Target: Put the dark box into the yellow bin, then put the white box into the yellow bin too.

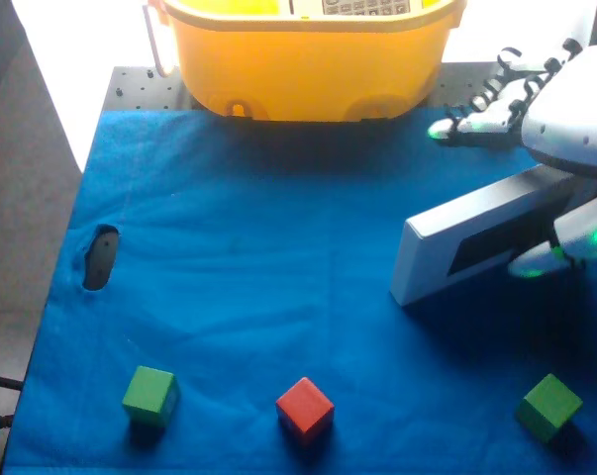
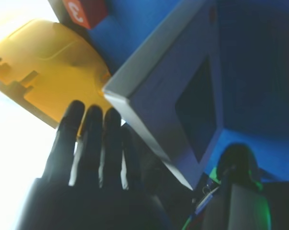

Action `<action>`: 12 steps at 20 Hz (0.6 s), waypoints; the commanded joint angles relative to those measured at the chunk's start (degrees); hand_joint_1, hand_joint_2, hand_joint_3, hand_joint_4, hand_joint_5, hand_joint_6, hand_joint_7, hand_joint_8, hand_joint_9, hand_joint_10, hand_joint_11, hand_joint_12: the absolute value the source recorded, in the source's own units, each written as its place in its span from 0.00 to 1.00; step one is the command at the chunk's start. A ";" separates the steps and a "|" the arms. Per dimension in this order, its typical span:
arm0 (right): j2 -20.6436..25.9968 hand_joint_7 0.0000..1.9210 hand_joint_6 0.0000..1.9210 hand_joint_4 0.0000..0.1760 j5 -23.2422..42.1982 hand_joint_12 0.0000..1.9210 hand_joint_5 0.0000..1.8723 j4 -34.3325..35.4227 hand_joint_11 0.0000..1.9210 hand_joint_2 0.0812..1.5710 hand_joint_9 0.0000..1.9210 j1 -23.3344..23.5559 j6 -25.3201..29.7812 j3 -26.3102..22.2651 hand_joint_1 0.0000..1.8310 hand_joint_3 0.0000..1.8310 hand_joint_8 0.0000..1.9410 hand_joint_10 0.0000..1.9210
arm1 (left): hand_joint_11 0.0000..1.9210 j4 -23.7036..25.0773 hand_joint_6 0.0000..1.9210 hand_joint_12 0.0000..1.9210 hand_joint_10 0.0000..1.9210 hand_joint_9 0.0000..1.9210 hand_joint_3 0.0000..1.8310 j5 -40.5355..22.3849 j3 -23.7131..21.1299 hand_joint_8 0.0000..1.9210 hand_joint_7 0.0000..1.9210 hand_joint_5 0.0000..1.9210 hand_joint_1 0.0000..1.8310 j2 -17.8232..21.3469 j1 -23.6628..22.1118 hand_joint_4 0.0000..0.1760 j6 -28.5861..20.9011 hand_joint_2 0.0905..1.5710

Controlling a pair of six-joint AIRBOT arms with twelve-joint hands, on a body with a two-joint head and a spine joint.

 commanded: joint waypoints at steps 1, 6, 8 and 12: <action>-0.31 0.47 0.01 0.00 5.98 0.34 0.38 0.67 0.39 0.58 0.51 0.31 0.02 0.44 0.56 0.00 0.01 0.02 | 0.12 -3.18 0.00 0.01 0.00 0.09 0.01 -6.39 -0.12 0.00 0.14 0.17 0.56 0.72 -0.55 0.99 -0.06 0.49; -0.91 0.67 0.25 0.00 5.98 0.58 0.64 1.58 0.44 0.63 0.72 0.29 0.02 0.89 0.70 0.00 0.31 0.02 | 0.12 -4.68 0.00 0.03 0.00 0.10 0.00 -6.80 -1.13 0.00 0.12 0.11 0.58 2.16 -0.53 0.82 0.88 0.53; -1.74 0.68 0.29 0.00 5.99 0.56 0.62 1.60 0.48 0.63 0.74 0.28 0.02 1.34 0.70 0.00 0.29 0.03 | 0.00 -5.78 0.01 0.41 0.01 0.11 0.00 -7.19 -1.37 0.00 0.11 0.12 0.56 2.83 -0.53 0.90 1.44 0.52; -2.00 0.64 0.35 0.00 6.42 0.64 0.58 1.63 0.45 0.64 0.74 0.92 0.03 1.78 0.69 0.00 0.36 0.03 | 0.00 -6.10 0.00 0.34 0.00 0.10 0.00 -7.30 -1.60 0.00 0.09 0.10 0.57 3.55 -0.53 0.78 2.02 0.55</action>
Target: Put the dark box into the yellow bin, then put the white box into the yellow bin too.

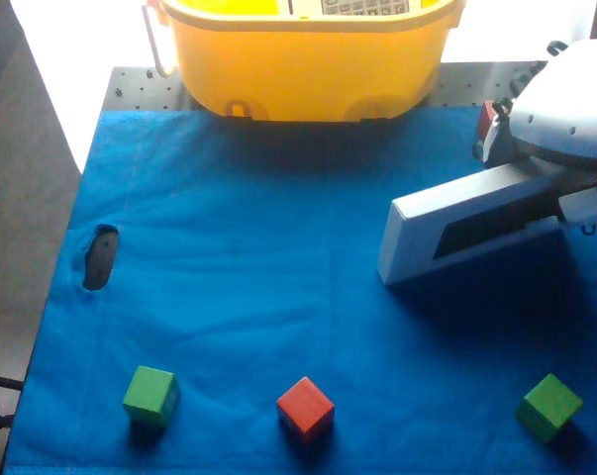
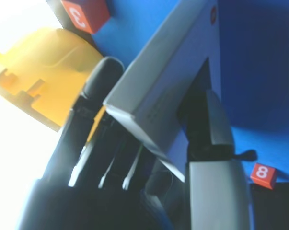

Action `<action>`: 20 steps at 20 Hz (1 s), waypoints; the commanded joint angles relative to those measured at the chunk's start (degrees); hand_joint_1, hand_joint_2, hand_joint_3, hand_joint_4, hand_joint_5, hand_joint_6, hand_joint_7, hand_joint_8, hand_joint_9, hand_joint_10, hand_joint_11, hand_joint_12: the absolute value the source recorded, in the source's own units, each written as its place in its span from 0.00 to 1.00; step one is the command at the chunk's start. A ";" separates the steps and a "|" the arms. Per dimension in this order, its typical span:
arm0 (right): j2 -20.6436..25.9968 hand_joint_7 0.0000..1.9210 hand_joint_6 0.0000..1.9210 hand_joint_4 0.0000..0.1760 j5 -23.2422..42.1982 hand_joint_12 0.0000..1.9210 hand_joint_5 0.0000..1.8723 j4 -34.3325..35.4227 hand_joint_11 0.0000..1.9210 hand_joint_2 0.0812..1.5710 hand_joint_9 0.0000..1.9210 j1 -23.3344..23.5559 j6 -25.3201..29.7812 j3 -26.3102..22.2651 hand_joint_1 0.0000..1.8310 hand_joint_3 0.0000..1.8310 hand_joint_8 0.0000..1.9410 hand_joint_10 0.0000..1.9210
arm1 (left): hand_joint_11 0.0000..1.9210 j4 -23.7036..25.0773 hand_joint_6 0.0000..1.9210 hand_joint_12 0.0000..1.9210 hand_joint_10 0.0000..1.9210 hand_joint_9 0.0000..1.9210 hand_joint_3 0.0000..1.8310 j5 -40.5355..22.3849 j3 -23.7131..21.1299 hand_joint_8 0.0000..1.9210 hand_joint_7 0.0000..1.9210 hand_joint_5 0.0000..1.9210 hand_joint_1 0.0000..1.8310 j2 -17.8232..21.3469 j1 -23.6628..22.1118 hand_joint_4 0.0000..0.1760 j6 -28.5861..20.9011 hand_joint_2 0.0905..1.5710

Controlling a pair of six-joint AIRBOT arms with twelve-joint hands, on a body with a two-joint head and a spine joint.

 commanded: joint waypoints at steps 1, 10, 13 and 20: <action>-0.04 0.63 0.38 0.00 5.90 0.66 0.56 0.14 0.45 0.65 0.74 1.37 -0.36 0.29 0.69 0.00 0.38 0.03 | 0.00 -2.78 0.01 0.38 0.00 0.10 0.00 -5.94 0.00 0.00 0.11 0.13 0.59 0.31 -0.53 0.96 0.03 0.55; -2.16 0.60 0.46 0.00 9.02 0.70 0.51 -0.19 0.47 0.67 0.60 11.02 -0.37 2.98 0.69 0.00 0.43 0.35 | 0.01 -2.87 0.00 0.28 0.00 0.12 0.00 -4.55 0.10 0.00 0.13 0.18 0.59 -0.62 0.16 1.00 1.28 0.49; -2.41 0.62 0.45 0.00 9.08 0.71 0.53 -1.60 0.46 0.67 0.60 14.97 -0.37 3.75 0.69 0.00 0.40 0.35 | 0.01 -2.77 0.00 0.20 0.00 0.11 0.00 -4.38 0.19 0.00 0.13 0.16 0.60 -0.82 0.62 1.00 1.40 0.50; -2.45 0.60 0.39 0.00 9.09 0.75 0.54 -2.16 0.48 0.66 0.60 21.92 -3.67 4.13 0.70 0.00 0.46 0.40 | 0.04 -2.61 0.00 0.17 0.01 0.13 0.00 -4.35 0.97 0.01 0.15 0.16 0.59 -2.14 1.43 1.00 1.44 0.48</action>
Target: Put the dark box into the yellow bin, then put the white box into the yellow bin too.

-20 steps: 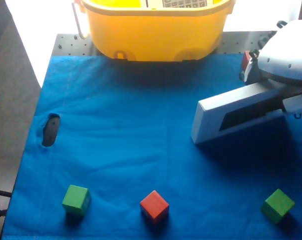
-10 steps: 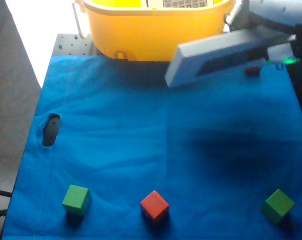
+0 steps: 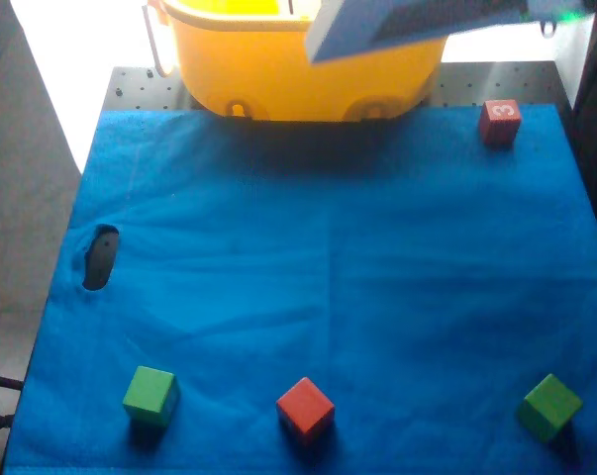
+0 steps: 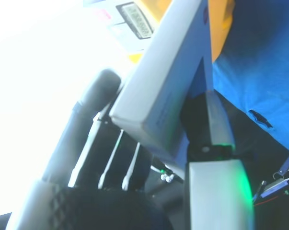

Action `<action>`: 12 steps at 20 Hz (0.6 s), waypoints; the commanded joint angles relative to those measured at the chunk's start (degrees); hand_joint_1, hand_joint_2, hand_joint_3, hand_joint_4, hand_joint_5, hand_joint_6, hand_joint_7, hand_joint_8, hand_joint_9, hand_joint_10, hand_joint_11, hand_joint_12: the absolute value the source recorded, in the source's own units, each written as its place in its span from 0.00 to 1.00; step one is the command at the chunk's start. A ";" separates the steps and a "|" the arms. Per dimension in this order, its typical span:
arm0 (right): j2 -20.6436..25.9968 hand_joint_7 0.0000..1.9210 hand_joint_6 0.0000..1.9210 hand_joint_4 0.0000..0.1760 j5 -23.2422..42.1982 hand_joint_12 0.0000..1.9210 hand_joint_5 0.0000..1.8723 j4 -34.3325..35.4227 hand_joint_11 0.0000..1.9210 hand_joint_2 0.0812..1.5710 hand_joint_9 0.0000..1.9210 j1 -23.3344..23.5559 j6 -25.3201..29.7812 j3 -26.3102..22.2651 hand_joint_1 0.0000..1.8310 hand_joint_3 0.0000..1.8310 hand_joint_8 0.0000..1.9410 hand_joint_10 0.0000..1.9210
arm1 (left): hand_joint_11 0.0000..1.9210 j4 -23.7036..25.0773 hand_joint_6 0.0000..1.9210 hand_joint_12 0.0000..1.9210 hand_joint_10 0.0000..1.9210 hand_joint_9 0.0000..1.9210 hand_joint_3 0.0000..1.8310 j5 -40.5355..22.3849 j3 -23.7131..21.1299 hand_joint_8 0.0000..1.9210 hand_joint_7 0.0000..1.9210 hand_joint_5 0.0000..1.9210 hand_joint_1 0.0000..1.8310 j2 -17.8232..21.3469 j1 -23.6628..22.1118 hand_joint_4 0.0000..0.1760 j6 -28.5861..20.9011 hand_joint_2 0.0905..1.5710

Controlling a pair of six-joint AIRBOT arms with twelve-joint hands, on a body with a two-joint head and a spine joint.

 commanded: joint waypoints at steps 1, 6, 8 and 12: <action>0.10 0.57 0.37 0.00 7.19 0.85 0.53 0.05 0.49 0.68 0.59 1.44 -0.86 0.31 0.70 0.00 0.54 0.57 | 0.03 -2.65 0.00 0.18 0.00 0.15 0.00 -6.25 0.42 0.00 0.16 0.17 0.58 -0.08 -0.47 0.97 -0.33 0.47; -1.12 0.63 0.44 0.00 7.19 0.65 0.54 0.07 0.49 0.66 0.61 2.98 -1.03 2.50 0.69 0.00 0.37 0.37 | 0.03 -2.31 0.00 0.19 0.00 0.12 0.00 -6.79 0.90 0.00 0.15 0.16 0.57 -1.39 -0.45 1.00 -0.33 0.45; -2.10 0.62 0.35 0.00 7.19 0.70 0.57 0.08 0.49 0.66 0.62 3.08 -1.03 3.76 0.70 0.00 0.43 0.35 | 0.02 -2.06 0.00 0.18 0.00 0.10 0.00 -7.15 0.89 0.00 0.14 0.15 0.56 -1.68 -0.45 1.00 -0.34 0.44; -5.56 0.52 0.39 0.00 9.59 0.97 0.57 0.68 0.50 0.67 0.52 3.09 -1.07 7.77 0.66 0.00 0.65 0.79 | 0.00 -1.60 0.00 0.08 0.01 0.08 0.00 -8.01 0.25 0.00 0.13 0.14 0.55 -1.84 -0.45 1.00 -0.37 0.43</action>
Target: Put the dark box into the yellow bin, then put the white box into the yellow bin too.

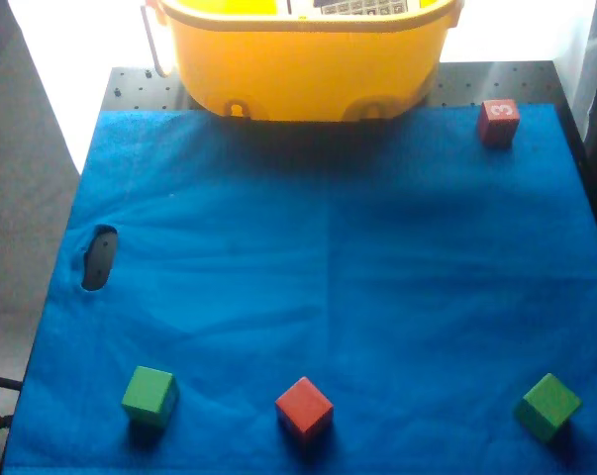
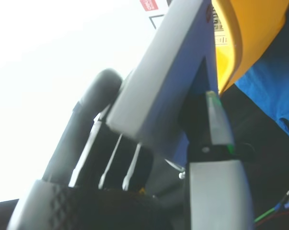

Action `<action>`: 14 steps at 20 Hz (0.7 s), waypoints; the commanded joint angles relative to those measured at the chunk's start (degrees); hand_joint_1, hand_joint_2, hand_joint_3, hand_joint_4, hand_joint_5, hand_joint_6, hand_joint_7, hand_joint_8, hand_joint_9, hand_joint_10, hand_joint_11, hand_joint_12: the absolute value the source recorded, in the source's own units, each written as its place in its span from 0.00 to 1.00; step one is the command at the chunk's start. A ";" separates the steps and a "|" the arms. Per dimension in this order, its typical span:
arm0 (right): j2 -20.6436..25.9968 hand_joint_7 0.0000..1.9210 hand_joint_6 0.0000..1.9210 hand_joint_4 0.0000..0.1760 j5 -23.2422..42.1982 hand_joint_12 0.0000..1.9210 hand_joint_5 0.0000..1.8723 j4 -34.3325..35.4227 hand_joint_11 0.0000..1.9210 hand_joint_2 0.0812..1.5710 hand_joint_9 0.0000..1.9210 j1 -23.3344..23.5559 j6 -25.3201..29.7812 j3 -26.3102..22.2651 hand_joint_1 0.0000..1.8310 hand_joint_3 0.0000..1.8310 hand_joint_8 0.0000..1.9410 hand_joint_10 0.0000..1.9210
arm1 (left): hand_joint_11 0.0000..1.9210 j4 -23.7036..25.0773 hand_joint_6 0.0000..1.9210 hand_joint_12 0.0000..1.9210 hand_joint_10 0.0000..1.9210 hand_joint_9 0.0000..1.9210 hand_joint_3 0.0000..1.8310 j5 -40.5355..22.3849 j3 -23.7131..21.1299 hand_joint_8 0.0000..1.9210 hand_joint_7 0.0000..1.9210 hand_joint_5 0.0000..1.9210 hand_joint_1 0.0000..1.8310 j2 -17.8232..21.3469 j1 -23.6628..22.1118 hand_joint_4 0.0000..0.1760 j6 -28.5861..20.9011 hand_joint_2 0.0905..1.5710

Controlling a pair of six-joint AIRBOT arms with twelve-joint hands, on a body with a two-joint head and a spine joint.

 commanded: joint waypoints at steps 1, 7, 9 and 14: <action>-0.45 0.52 0.42 0.00 8.77 0.99 0.57 0.39 0.55 0.67 0.54 1.27 -0.50 0.63 0.65 0.00 0.71 0.89 | 0.00 -2.53 0.00 0.03 0.00 0.07 0.00 -6.29 -0.14 0.00 0.12 0.14 0.55 -0.17 -0.57 1.00 -0.37 0.42; -3.76 0.66 0.39 0.00 8.75 0.57 0.55 0.41 0.57 0.65 0.70 2.01 -1.11 3.82 0.70 0.00 0.33 0.20 | 0.01 -1.77 0.00 0.01 0.00 0.06 0.00 -7.27 -0.49 0.00 0.10 0.13 0.60 -0.76 -0.73 1.00 -0.76 0.41; -4.40 0.61 0.34 0.00 8.75 0.68 0.55 0.42 0.55 0.66 0.70 4.20 -3.37 4.83 0.70 0.00 0.46 0.29 | 0.01 -1.73 0.00 0.01 0.00 0.05 0.00 -7.83 -0.48 0.00 0.09 0.13 0.59 -1.06 -0.93 1.00 -1.03 0.42; -6.30 0.43 0.01 0.10 8.76 0.52 0.33 0.49 0.29 0.57 0.43 4.22 -3.46 6.27 0.57 0.00 0.05 0.10 | 0.00 -1.41 0.00 0.00 0.00 0.03 0.00 -8.19 -0.39 0.00 0.07 0.10 0.59 -1.47 -1.00 1.00 -1.34 0.41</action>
